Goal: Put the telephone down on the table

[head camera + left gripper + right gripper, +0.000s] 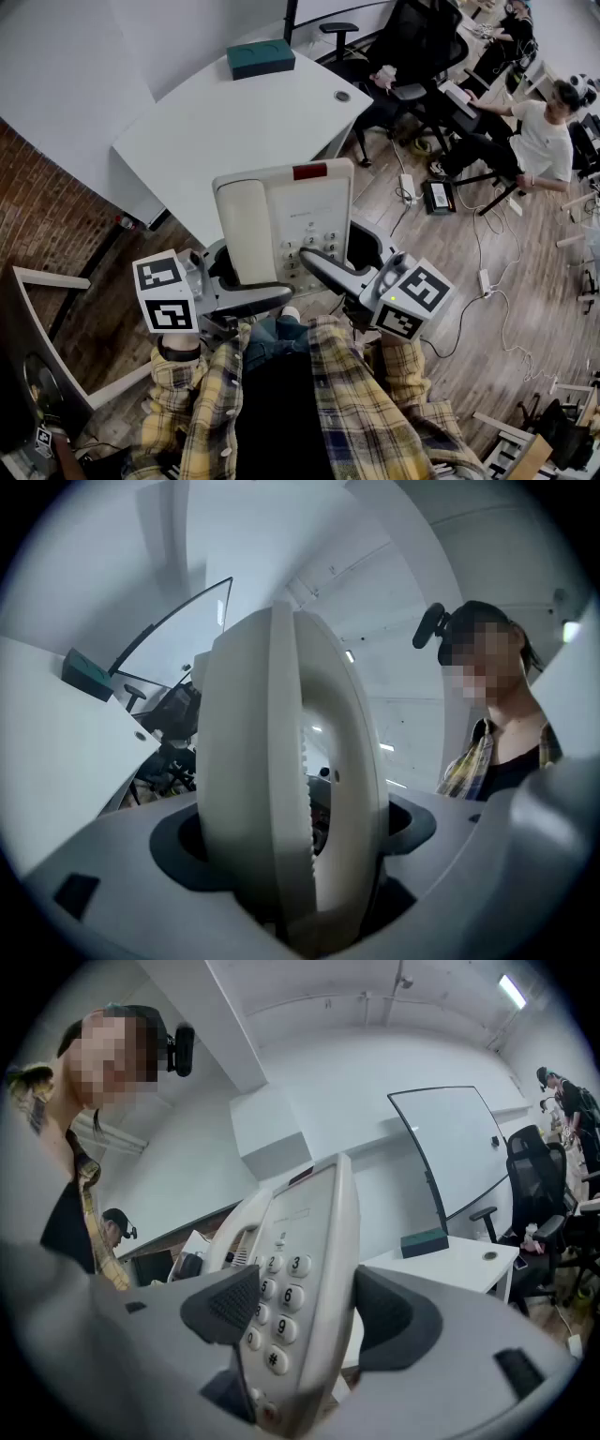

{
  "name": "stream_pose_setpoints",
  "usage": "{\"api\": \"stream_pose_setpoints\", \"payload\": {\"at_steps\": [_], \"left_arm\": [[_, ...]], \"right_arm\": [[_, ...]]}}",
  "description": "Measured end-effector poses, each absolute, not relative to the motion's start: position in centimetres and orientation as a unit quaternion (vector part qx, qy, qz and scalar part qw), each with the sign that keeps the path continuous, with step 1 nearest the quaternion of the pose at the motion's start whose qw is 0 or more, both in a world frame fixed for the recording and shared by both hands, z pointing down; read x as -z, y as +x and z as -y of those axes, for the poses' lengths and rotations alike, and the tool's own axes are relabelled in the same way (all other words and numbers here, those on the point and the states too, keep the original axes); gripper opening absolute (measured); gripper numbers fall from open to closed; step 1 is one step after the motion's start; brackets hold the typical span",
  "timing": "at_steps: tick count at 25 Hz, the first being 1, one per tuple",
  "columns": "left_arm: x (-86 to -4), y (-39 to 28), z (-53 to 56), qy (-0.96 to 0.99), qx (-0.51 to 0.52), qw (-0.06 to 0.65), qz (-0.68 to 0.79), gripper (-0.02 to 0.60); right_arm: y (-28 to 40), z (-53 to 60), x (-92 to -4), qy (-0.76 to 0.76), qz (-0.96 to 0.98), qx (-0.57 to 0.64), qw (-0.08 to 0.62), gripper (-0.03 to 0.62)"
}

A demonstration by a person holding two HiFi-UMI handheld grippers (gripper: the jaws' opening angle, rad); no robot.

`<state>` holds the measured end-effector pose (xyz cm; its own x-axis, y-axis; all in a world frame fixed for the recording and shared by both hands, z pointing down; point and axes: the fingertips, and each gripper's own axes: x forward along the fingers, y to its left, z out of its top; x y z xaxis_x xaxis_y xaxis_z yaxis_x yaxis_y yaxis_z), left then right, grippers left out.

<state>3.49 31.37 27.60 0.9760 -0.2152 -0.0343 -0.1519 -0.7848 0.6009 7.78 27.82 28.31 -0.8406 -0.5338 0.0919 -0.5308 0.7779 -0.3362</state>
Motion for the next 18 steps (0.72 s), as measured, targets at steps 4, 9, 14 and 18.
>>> {"api": "stream_pose_setpoints", "payload": {"at_steps": [4,9,14,18], "left_arm": [[-27.5,4.2,-31.4,0.943,0.05,0.314,0.098,0.423],[-27.6,5.2,-31.9,0.942,0.045,0.315,0.104,0.423],[-27.8,6.2,-32.7,0.942,0.051,0.315,0.104,0.423],[-27.8,7.6,-32.8,0.941,0.049,0.318,0.106,0.423]], "right_arm": [[8.5,-27.9,-28.3,-0.282,-0.943,0.179,0.006,0.298],[9.4,-28.3,-28.4,-0.279,-0.942,0.187,0.009,0.298],[10.5,-29.0,-28.6,-0.277,-0.943,0.182,0.011,0.298],[11.8,-29.2,-28.6,-0.277,-0.943,0.184,0.015,0.298]]}}
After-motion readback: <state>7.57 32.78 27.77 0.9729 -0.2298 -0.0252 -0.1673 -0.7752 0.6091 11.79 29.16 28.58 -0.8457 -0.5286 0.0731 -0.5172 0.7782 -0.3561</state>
